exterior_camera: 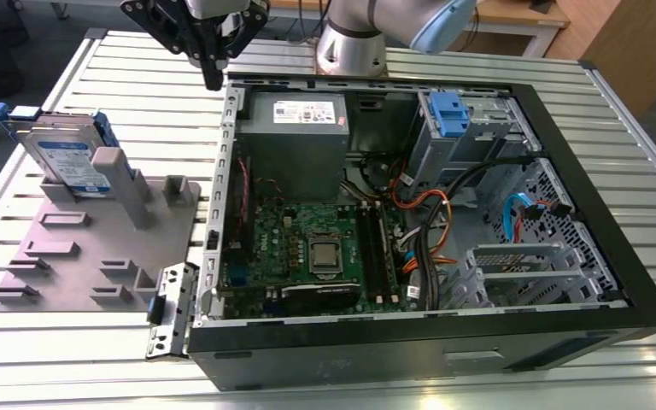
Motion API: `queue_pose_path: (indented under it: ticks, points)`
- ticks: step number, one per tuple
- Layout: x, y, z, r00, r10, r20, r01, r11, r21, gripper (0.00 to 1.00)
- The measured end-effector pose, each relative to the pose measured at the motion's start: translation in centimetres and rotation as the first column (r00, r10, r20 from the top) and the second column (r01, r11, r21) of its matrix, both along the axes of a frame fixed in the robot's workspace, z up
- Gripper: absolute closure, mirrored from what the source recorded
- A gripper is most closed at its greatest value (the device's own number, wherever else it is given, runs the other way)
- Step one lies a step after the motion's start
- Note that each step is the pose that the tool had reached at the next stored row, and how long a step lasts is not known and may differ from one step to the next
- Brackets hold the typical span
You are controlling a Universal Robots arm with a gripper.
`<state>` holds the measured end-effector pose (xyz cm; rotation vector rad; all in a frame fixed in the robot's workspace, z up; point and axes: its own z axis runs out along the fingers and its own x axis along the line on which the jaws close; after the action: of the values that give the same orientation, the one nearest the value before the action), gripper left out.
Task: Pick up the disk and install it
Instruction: 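Reach for the disk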
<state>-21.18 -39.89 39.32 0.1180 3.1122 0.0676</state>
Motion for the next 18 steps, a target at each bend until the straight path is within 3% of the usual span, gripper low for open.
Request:
queue_pose_path:
  ticks: [18]
  points:
    - [-0.53,0.00,0.00,1.0000,0.000,0.0000,0.000,1.0000,0.0000,0.89]
